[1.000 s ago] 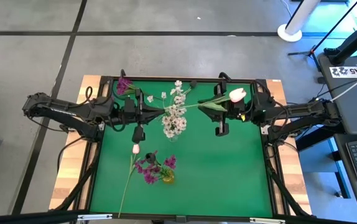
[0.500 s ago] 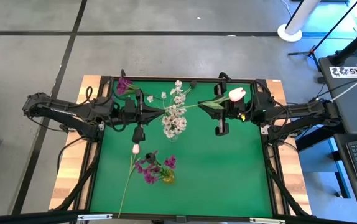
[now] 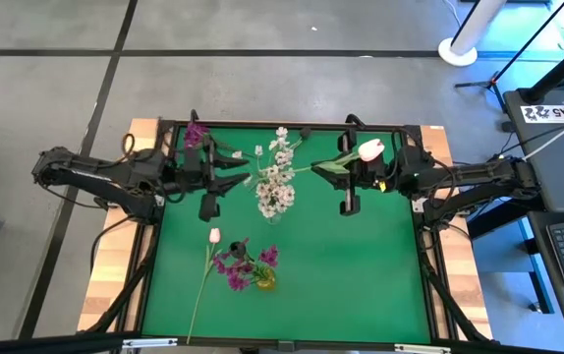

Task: Sort flowers into vase by color
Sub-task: Put the top pink flower into the transparent vase

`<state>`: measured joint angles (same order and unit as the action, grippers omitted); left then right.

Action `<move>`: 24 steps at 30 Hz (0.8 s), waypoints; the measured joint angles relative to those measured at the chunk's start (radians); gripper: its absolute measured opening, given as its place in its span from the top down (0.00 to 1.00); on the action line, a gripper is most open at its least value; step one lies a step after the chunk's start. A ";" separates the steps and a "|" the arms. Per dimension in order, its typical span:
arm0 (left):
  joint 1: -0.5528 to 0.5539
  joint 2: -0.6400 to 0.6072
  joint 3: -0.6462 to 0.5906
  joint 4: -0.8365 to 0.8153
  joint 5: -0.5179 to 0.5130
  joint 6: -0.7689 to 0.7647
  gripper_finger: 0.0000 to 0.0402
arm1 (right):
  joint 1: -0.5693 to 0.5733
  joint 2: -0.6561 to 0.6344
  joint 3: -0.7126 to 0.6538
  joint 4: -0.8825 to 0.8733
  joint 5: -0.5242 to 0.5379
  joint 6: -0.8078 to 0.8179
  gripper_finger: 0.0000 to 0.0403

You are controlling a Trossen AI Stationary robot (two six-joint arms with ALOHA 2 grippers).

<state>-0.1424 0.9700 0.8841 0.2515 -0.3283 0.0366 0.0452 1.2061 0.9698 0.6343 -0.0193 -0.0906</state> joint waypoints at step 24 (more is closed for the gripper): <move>-0.065 -0.207 0.002 -0.500 -0.272 -0.166 0.55 | 0.000 0.003 0.702 -1.297 0.168 0.025 0.99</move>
<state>-0.2070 0.7627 0.8856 -0.2481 -0.6003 -0.1290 0.0456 1.2086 1.6720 -0.6630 0.1488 -0.0654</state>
